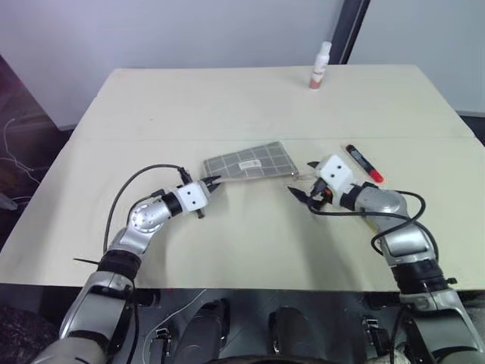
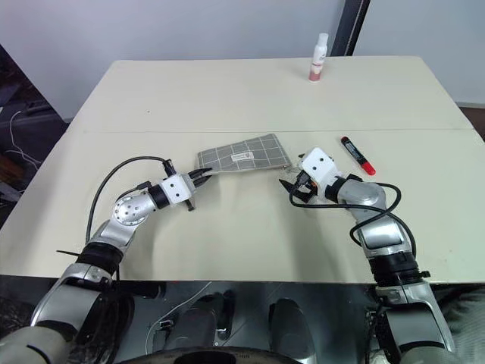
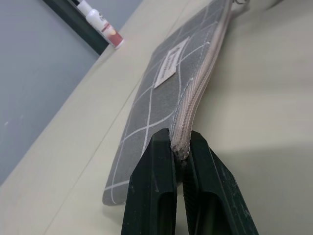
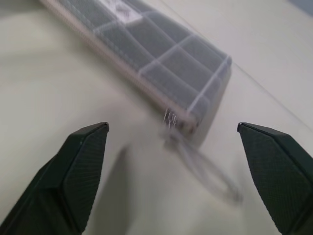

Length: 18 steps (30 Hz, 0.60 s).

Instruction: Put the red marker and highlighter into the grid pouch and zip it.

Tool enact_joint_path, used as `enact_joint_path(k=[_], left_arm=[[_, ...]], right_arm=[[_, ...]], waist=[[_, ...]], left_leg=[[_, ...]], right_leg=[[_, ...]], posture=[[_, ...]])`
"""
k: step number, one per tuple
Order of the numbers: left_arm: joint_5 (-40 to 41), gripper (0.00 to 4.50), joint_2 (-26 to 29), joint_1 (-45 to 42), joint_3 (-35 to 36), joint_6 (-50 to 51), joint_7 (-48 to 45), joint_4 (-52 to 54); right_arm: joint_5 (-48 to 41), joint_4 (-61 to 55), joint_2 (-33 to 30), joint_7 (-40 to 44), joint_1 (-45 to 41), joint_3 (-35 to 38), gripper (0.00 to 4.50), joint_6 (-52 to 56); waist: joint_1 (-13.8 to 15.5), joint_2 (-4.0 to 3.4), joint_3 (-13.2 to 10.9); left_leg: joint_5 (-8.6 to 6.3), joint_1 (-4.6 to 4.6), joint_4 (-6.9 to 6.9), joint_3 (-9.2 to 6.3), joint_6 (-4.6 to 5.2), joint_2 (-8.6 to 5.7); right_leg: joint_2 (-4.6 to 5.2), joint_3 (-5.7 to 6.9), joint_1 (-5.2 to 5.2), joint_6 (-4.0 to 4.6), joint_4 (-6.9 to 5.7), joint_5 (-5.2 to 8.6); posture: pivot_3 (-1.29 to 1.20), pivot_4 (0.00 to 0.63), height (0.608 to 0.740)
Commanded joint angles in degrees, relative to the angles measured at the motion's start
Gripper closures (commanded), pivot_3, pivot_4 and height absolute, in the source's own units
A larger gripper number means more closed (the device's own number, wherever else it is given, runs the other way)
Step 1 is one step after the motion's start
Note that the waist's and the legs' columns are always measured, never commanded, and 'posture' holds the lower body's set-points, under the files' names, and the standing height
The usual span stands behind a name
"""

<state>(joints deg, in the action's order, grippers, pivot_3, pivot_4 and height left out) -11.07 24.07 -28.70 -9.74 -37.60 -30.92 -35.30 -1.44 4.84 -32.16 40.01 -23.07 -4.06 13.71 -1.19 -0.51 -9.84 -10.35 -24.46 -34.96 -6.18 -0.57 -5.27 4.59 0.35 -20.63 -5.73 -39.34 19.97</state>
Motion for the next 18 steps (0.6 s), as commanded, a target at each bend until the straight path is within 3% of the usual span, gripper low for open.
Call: enact_joint_path(k=[1, 8, 9, 12, 18], left_arm=[[0.22, 4.50, 0.10, 2.05, 1.22, 3.70, 2.26, 6.27], [1.84, 4.50, -0.81, 4.82, 1.45, 7.48, 3.59, 10.95], [1.65, 4.50, -0.79, 5.05, 1.54, 7.56, 4.13, 11.40], [1.49, 4.50, -0.59, 5.66, 2.12, 8.26, 5.59, 12.58], [1.45, 4.50, -0.62, 6.08, 1.85, 9.50, 6.33, 13.82]], right_arm=[[2.82, 2.71, -0.44, -1.49, -3.19, -1.03, 0.03, -2.31], [5.22, 13.29, 2.49, -2.65, -7.60, -3.43, 0.03, -3.63], [4.66, 14.51, 3.10, -2.38, -8.17, -3.26, 0.26, -3.46], [3.63, 16.23, 4.00, -1.56, -9.43, -3.04, 1.27, -2.73], [1.88, 14.03, 4.73, 0.17, -9.67, -2.55, 4.42, -0.63]], waist=[[0.01, 0.01, 0.00], [0.41, 0.06, -0.03], [0.32, 0.06, -0.03], [0.32, 0.06, -0.03], [0.48, 0.06, -0.03]], left_leg=[[0.01, 0.01, -0.01, -0.02, -0.01, 0.01], [0.02, 0.00, -0.02, -0.03, -0.03, -0.02], [0.02, 0.00, -0.02, -0.03, -0.03, -0.02], [0.02, 0.02, -0.02, -0.03, -0.03, -0.01], [0.02, 0.02, -0.03, -0.04, -0.03, -0.02]], right_leg=[[-0.03, 0.00, 0.00, 0.02, 0.00, -0.01], [-0.02, -0.03, 0.01, 0.03, 0.02, -0.02], [-0.02, -0.03, 0.01, 0.03, 0.02, -0.02], [-0.03, -0.03, 0.02, 0.03, 0.01, -0.03], [-0.02, -0.03, 0.01, 0.03, 0.02, -0.03]], posture=[[0.00, 0.150, 0.740], [0.00, 0.150, 0.740], [0.00, 0.150, 0.740], [0.00, 0.150, 0.740], [0.00, 0.150, 0.740]])
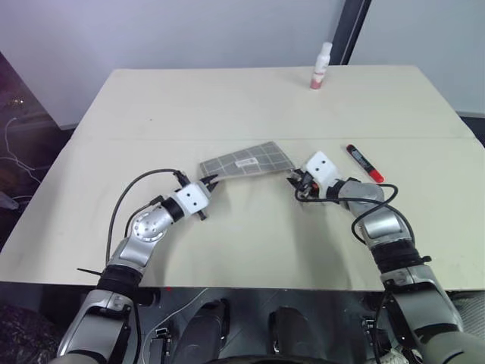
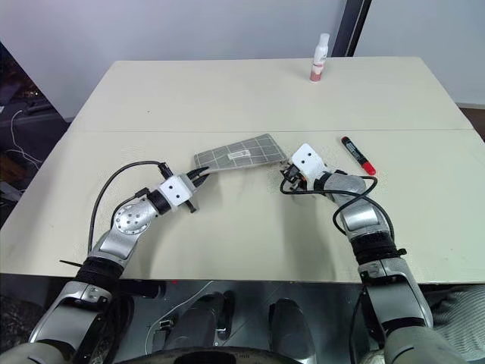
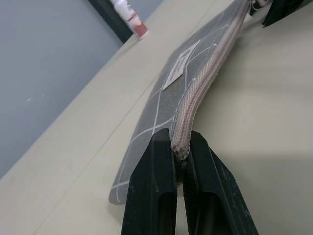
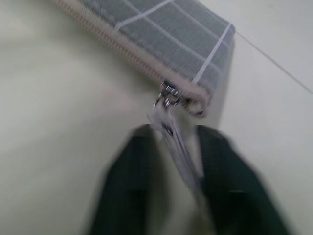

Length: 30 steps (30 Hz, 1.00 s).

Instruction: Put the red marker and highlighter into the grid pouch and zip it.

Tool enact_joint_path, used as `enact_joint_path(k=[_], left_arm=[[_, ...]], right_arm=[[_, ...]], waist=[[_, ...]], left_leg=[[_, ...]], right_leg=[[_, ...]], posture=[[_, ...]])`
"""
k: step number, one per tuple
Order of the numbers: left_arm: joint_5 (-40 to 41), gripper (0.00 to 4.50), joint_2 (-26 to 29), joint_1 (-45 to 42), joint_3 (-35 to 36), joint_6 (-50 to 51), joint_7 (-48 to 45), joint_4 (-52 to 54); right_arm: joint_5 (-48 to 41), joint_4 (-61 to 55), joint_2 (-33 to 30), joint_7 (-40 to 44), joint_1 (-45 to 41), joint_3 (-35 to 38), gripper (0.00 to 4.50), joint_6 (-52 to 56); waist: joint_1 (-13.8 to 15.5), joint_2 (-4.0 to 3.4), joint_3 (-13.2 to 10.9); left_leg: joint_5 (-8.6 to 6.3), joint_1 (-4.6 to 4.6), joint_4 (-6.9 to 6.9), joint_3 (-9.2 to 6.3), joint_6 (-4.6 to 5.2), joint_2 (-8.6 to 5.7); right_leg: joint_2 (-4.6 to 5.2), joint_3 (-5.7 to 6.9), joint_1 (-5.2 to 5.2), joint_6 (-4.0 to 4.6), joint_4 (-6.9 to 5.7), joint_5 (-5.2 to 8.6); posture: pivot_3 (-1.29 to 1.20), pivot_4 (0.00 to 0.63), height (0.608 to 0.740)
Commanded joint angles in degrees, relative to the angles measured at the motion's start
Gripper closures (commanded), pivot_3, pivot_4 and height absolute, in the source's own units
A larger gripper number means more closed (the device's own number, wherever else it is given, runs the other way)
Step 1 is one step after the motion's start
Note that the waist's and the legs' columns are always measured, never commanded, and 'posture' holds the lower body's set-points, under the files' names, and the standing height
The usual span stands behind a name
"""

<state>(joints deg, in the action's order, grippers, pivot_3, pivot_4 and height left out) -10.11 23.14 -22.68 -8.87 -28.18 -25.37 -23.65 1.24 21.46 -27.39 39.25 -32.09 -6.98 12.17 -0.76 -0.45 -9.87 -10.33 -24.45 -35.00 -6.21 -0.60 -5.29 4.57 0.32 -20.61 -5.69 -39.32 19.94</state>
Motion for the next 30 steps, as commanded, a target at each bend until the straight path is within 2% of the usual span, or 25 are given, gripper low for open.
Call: enact_joint_path(k=[1, 10, 21, 24, 26, 29, 30], left_arm=[[0.38, 4.50, 0.18, 0.01, 0.83, 0.25, 0.81, 2.27], [-0.87, 4.50, -1.26, -1.40, -2.47, 0.54, -1.55, 2.47], [-2.74, 4.50, -3.84, -8.97, -4.51, -0.20, -0.88, -5.19], [-3.05, 4.50, -4.21, -9.20, -4.30, -0.26, -0.59, -5.64], [-3.00, 4.50, -3.88, -8.14, -3.94, -0.08, -0.49, -4.48], [-2.34, 4.50, -3.34, -6.53, -2.75, 0.43, -0.16, -2.88], [-1.94, 4.50, -3.23, -6.00, -2.23, 0.76, 0.12, -2.38]], right_arm=[[-0.73, -3.61, -0.02, 1.27, -0.39, -0.03, 4.48, 1.30], [2.05, -16.07, 6.84, 0.11, -0.79, -7.72, 4.48, 6.32], [3.13, -15.49, 11.59, 6.19, -4.96, -16.21, 4.48, 0.99], [4.07, -14.50, 10.78, 7.34, -5.25, -16.79, 4.48, 0.04], [3.08, -14.16, 9.17, 7.83, -4.81, -14.45, 4.48, 1.00], [0.72, -15.42, 6.40, 7.81, -3.08, -9.91, 3.61, 2.75], [-0.49, -16.80, 5.42, 7.52, -1.71, -7.89, 3.05, 3.05]], waist=[[0.06, 0.00, 0.00], [-0.08, 0.00, 0.00], [-0.17, 0.05, -0.03], [-0.15, 0.06, -0.04], [-0.07, 0.07, -0.04], [-0.03, 0.07, -0.04], [0.08, 0.08, -0.05]], left_leg=[[0.00, -0.01, 0.00, 0.00, 0.00, 0.00], [0.00, -0.03, 0.12, 0.00, -0.01, 0.01], [0.00, -0.05, 0.06, -0.01, -0.02, -0.04], [0.01, -0.05, 0.14, -0.01, -0.03, -0.02], [0.02, -0.05, 0.15, -0.01, -0.04, -0.02], [0.02, -0.05, 0.13, -0.01, -0.04, -0.03], [0.02, -0.05, 0.13, -0.01, -0.04, -0.03]], right_leg=[[0.00, 0.00, 0.00, 0.00, 0.00, 0.00], [-0.01, -0.02, -0.17, 0.00, 0.00, 0.00], [0.00, -0.02, -0.34, -0.04, 0.01, -0.02], [-0.03, -0.02, -0.38, -0.04, 0.00, -0.02], [-0.03, -0.02, -0.39, -0.04, 0.00, -0.02], [-0.01, -0.02, -0.36, -0.04, 0.00, -0.02], [-0.01, -0.02, -0.36, -0.04, 0.00, -0.02]], posture=[[0.00, 0.150, 0.740], [0.00, 0.150, 0.740], [0.00, 0.150, 0.740], [0.00, 0.150, 0.740], [0.00, 0.150, 0.740], [0.00, 0.150, 0.740], [0.00, 0.150, 0.740]])
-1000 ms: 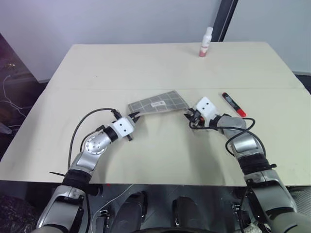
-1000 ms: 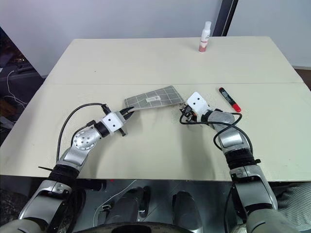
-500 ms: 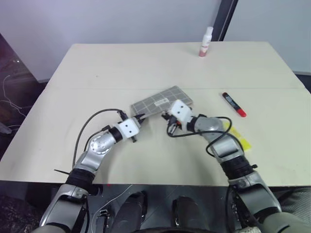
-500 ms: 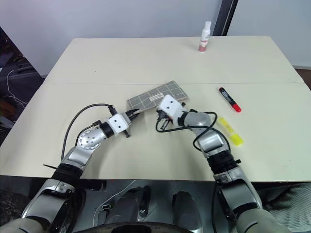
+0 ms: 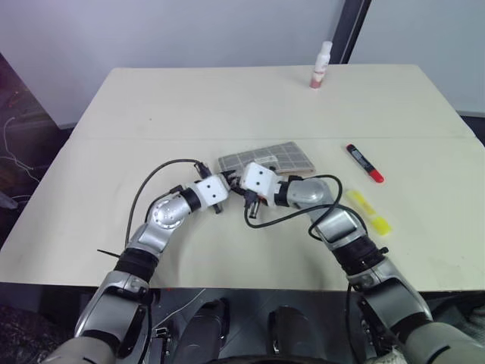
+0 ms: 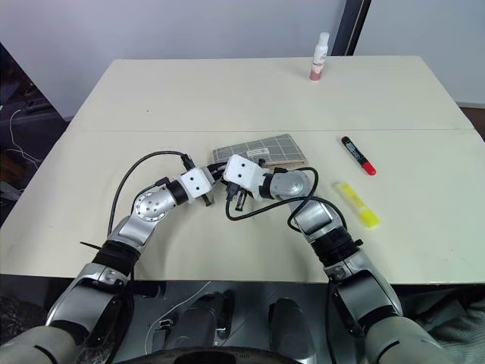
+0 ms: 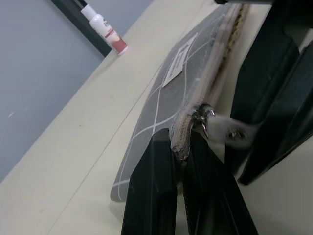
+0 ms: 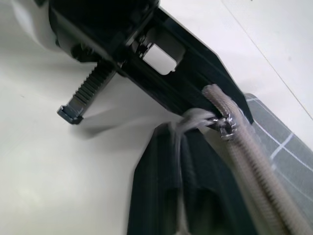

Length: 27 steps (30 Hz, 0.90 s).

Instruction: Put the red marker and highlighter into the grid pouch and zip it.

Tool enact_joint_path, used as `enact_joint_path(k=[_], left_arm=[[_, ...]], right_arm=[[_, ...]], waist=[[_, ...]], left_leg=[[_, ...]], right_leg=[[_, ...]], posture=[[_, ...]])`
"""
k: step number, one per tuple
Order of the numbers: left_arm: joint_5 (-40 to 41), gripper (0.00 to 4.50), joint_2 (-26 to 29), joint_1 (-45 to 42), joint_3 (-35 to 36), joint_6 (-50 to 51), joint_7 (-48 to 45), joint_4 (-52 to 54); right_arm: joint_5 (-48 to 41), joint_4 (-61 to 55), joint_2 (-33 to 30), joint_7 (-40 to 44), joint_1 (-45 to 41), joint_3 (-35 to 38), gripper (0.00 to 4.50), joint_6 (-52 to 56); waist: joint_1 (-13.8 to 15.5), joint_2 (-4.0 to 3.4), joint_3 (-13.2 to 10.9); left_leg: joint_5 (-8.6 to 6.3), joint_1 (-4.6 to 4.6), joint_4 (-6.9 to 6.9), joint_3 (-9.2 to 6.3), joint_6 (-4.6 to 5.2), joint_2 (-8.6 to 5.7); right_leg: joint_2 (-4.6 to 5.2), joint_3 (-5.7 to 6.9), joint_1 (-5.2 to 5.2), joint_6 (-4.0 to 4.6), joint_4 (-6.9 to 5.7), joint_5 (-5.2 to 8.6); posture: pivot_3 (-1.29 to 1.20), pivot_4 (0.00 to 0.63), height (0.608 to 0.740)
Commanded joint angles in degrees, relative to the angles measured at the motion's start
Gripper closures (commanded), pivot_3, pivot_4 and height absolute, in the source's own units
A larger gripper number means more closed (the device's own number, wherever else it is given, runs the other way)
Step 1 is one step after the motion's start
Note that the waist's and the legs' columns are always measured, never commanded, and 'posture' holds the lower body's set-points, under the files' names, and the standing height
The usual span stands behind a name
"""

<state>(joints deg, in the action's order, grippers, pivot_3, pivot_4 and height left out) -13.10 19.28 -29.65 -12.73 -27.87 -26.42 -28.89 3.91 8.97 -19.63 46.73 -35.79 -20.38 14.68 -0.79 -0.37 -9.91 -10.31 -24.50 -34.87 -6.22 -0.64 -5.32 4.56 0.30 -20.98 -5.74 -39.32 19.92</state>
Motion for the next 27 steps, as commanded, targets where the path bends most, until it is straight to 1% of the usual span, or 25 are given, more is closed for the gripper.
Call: enact_joint_path(k=[1, 3, 6, 8, 9, 12, 14, 16, 18, 22, 24, 27], left_arm=[[1.47, 4.50, 0.69, 1.49, 2.04, 0.78, 1.37, 3.38], [1.92, 4.50, 0.77, 2.27, 2.40, 1.38, 1.58, 4.36], [2.47, 4.50, 0.52, 3.38, 2.74, 1.88, 2.12, 5.71], [2.27, 4.50, 0.49, 3.91, 2.79, 2.04, 2.53, 6.46], [2.36, 4.50, 0.43, 4.07, 2.83, 2.10, 2.56, 6.66], [2.36, 4.50, 0.41, 4.31, 2.75, 2.05, 2.37, 7.07], [2.37, 4.50, 0.16, 4.10, 2.56, 1.84, 2.25, 6.68], [2.60, 4.50, -0.38, 3.77, 2.34, 1.51, 2.07, 6.00], [2.55, 4.50, -0.74, 3.60, 2.10, 1.27, 1.88, 5.58], [2.08, 4.50, -1.44, 3.14, 1.40, 0.75, 1.59, 4.61], [1.88, 4.50, -1.78, 2.97, 1.16, 0.69, 1.71, 4.50], [1.86, 4.50, -2.01, 2.82, 1.04, 0.78, 1.80, 4.66]], right_arm=[[-4.50, -5.94, -3.10, -0.25, 3.45, 7.47, 2.57, 0.92], [-8.19, -9.65, -3.59, -0.73, 6.50, 11.49, 1.51, 2.79], [-15.03, -17.39, -4.43, -2.03, 14.60, 20.05, 0.02, 5.63], [-15.74, -20.64, -4.89, -3.95, 18.66, 23.42, 0.02, 3.66], [-16.39, -22.12, -4.67, -5.72, 20.32, 25.36, 0.02, 4.54], [-16.14, -24.97, -6.59, -9.40, 24.03, 29.77, 0.02, 7.27], [-17.12, -24.63, -10.38, -8.58, 26.99, 33.78, 0.02, 9.94], [-17.42, -22.47, -15.69, -6.15, 30.17, 36.48, 0.02, 12.24], [-18.11, -20.15, -18.47, -6.14, 30.92, 38.08, 0.02, 13.94], [-17.90, -14.24, -20.83, -8.55, 29.21, 40.65, 0.02, 16.93], [-18.72, -12.92, -22.55, -7.26, 30.01, 40.39, 0.02, 20.63], [-21.76, -14.23, -24.24, -4.01, 31.91, 39.66, 0.02, 25.31]], waist=[[0.29, 0.02, -0.01], [0.25, 0.03, -0.02], [0.21, 0.04, -0.02], [0.22, 0.04, -0.02], [0.19, 0.04, -0.02], [0.08, 0.05, -0.03], [0.24, 0.05, -0.03], [0.76, 0.08, -0.05], [1.14, 0.19, -0.12], [0.97, 0.21, -0.13], [1.21, 0.22, -0.13], [1.46, 0.24, -0.14]], left_leg=[[0.00, 0.00, 0.00, 0.00, 0.00, 0.00], [0.00, -0.01, 0.02, -0.02, 0.00, -0.01], [0.00, -0.06, 0.04, -0.02, 0.00, 0.00], [0.00, -0.07, 0.07, -0.03, 0.00, 0.00], [0.00, -0.07, 0.07, -0.02, 0.00, 0.00], [-0.01, -0.07, 0.05, -0.02, 0.00, 0.00], [-0.01, -0.07, 0.03, -0.02, 0.00, 0.00], [-0.01, -0.07, 0.01, -0.02, 0.00, -0.01], [-0.02, -0.07, 0.01, 0.00, 0.02, -0.04], [-0.01, -0.06, 0.02, 0.02, 0.02, 0.02], [-0.01, -0.06, 0.02, 0.02, 0.02, 0.02], [-0.02, -0.09, 0.02, 0.02, 0.03, 0.00]], right_leg=[[0.01, 0.00, 0.00, 0.00, 0.01, 0.00], [0.02, 0.00, 0.02, 0.00, 0.05, 0.00], [0.03, -0.01, 0.14, 0.00, 0.06, 0.00], [0.03, -0.01, 0.19, 0.00, 0.07, 0.00], [0.04, -0.01, 0.19, 0.00, 0.07, 0.00], [0.04, -0.01, 0.19, 0.00, 0.07, 0.00], [0.04, -0.01, 0.18, 0.00, 0.07, 0.00], [0.04, 0.00, 0.21, 0.00, 0.12, 0.00], [0.08, 0.00, 0.26, 0.00, 0.19, 0.01], [0.03, -0.01, 0.26, 0.01, 0.18, 0.00], [0.03, 0.00, 0.27, 0.01, 0.18, 0.00], [0.06, -0.01, 0.27, 0.00, 0.20, 0.01]], posture=[[0.00, 0.150, 0.740], [0.00, 0.150, 0.740], [0.00, 0.150, 0.740], [0.00, 0.150, 0.740], [0.00, 0.150, 0.740], [0.00, 0.150, 0.740], [0.00, 0.150, 0.740], [0.00, 0.150, 0.740], [0.00, 0.150, 0.740], [0.00, 0.150, 0.740], [0.00, 0.150, 0.740], [0.00, 0.150, 0.740]])
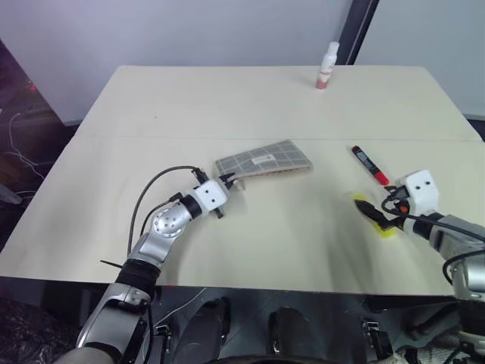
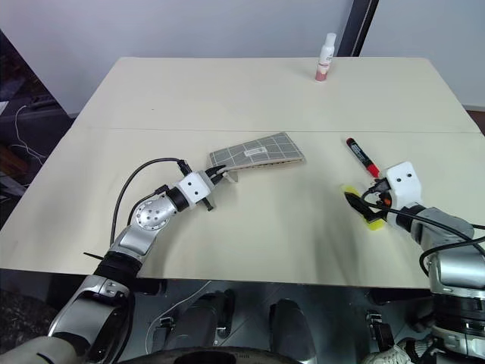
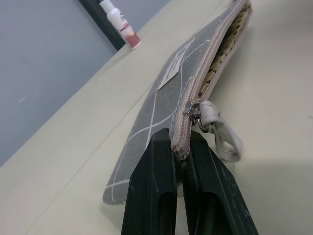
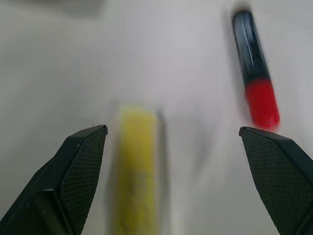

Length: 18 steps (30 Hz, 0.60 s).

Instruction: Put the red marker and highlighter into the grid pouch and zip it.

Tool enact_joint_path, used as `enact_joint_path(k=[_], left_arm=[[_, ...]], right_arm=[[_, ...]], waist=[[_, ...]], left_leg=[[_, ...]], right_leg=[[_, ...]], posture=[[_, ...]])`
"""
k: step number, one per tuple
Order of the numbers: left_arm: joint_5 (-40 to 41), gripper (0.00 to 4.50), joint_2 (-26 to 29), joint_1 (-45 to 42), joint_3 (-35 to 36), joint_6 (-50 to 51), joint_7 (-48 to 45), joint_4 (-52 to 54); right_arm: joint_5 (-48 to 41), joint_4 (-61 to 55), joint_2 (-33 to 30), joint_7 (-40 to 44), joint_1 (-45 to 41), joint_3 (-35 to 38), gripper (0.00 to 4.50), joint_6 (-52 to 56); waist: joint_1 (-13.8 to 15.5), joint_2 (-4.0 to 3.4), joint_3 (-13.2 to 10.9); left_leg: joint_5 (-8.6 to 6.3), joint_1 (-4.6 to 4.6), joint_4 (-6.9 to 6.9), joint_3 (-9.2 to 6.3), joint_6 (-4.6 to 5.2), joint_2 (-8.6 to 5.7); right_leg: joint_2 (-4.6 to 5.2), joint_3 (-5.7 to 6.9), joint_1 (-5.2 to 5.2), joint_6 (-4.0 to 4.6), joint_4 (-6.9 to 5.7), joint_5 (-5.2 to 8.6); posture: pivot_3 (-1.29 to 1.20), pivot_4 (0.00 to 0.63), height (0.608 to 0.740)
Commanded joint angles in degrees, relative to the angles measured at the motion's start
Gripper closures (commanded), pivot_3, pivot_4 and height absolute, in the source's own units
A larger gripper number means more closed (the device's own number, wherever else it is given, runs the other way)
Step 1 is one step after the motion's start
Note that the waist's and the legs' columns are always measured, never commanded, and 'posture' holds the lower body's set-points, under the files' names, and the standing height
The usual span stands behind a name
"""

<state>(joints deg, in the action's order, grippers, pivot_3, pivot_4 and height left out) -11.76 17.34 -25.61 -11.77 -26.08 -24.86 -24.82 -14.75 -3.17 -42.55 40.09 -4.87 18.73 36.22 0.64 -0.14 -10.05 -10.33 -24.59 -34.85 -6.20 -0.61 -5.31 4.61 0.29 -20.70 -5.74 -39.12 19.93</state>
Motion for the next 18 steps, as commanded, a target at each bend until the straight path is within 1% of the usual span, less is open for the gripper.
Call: enact_joint_path(k=[1, 2, 3, 4, 5, 6, 9, 10, 14, 18], left_arm=[[0.50, 4.50, -0.07, -1.22, 0.09, -1.04, 0.24, 0.63], [0.50, 4.50, -0.04, -1.25, 0.12, -1.07, 0.25, 0.65], [0.48, 4.50, 0.00, -1.27, 0.14, -1.10, 0.26, 0.68], [0.54, 4.50, 0.06, -1.30, 0.19, -1.06, 0.23, 0.75], [0.62, 4.50, 0.10, -1.32, 0.25, -1.01, 0.20, 0.82], [0.69, 4.50, 0.13, -1.33, 0.30, -0.98, 0.19, 0.86], [0.81, 4.50, 0.08, -1.41, 0.31, -0.79, 0.12, 0.95], [0.83, 4.50, 0.08, -1.48, 0.31, -0.77, 0.10, 0.88], [0.92, 4.50, -0.30, -2.06, 0.09, -0.36, -0.12, 0.80], [0.88, 4.50, -0.94, -3.12, -0.39, 0.18, -0.50, 0.97]], right_arm=[[-3.77, -2.26, -1.67, 3.23, 1.26, 0.52, 0.02, 4.54], [-3.17, -1.74, -2.62, 3.44, 1.69, -0.11, 0.40, 4.74], [-2.52, -1.01, -3.29, 3.40, 1.89, -0.64, 0.54, 4.66], [-2.41, -0.30, -3.52, 3.16, 1.69, -0.76, 0.84, 4.97], [-1.66, 0.22, -4.08, 3.19, 1.43, -1.44, 1.38, 3.91], [-1.15, 0.43, -4.41, 3.25, 1.13, -2.04, 1.81, 2.94], [-2.98, -1.31, -3.45, 3.11, -0.98, -2.51, 3.48, 3.59], [-3.46, -2.22, -3.12, 3.21, -1.63, -2.87, 3.65, 3.41], [-7.88, -11.32, 0.46, 3.91, -5.93, -6.92, 3.62, 5.45], [-10.09, -17.26, 3.37, 2.73, -9.71, -12.12, 3.62, 9.30]], waist=[[0.05, 0.01, 0.00], [0.02, 0.01, -0.01], [0.03, 0.02, -0.01], [0.03, 0.03, -0.02], [0.04, 0.03, -0.02], [0.03, 0.04, -0.02], [-0.10, 0.12, -0.07], [-0.10, 0.13, -0.08], [-0.31, 0.13, -0.08], [-0.05, 0.18, -0.11]], left_leg=[[0.00, -0.01, 0.01, 0.00, 0.01, 0.00], [-0.01, -0.01, 0.00, 0.00, 0.01, 0.00], [-0.01, -0.01, -0.01, 0.00, 0.01, 0.00], [-0.01, -0.01, -0.02, 0.00, 0.01, 0.00], [-0.01, 0.00, -0.05, 0.00, 0.01, 0.00], [-0.01, 0.00, -0.08, 0.00, 0.01, 0.00], [-0.01, 0.00, -0.14, 0.00, 0.01, 0.01], [-0.01, 0.00, -0.15, 0.00, 0.01, 0.01], [-0.01, -0.03, -0.12, 0.00, 0.01, 0.02], [-0.01, -0.19, -0.13, -0.03, 0.01, 0.03]], right_leg=[[0.00, 0.00, 0.00, 0.00, 0.01, 0.00], [0.00, 0.00, 0.00, 0.00, 0.01, 0.00], [0.00, 0.00, 0.00, 0.00, 0.01, 0.00], [0.00, 0.01, 0.02, 0.00, 0.01, 0.00], [0.00, 0.01, 0.04, 0.00, 0.01, 0.00], [0.00, 0.01, 0.05, 0.00, 0.00, 0.00], [0.00, 0.01, 0.06, 0.00, 0.01, 0.00], [0.00, 0.01, 0.06, 0.00, 0.01, 0.00], [-0.02, 0.01, 0.01, 0.00, 0.00, 0.00], [-0.05, 0.02, -0.14, -0.01, 0.00, 0.00]], posture=[[0.00, 0.150, 0.740], [0.00, 0.150, 0.740], [0.00, 0.150, 0.740], [0.00, 0.150, 0.740], [0.00, 0.150, 0.740], [0.00, 0.150, 0.740], [0.00, 0.150, 0.740], [0.00, 0.150, 0.740], [0.00, 0.150, 0.740], [0.00, 0.150, 0.740]])
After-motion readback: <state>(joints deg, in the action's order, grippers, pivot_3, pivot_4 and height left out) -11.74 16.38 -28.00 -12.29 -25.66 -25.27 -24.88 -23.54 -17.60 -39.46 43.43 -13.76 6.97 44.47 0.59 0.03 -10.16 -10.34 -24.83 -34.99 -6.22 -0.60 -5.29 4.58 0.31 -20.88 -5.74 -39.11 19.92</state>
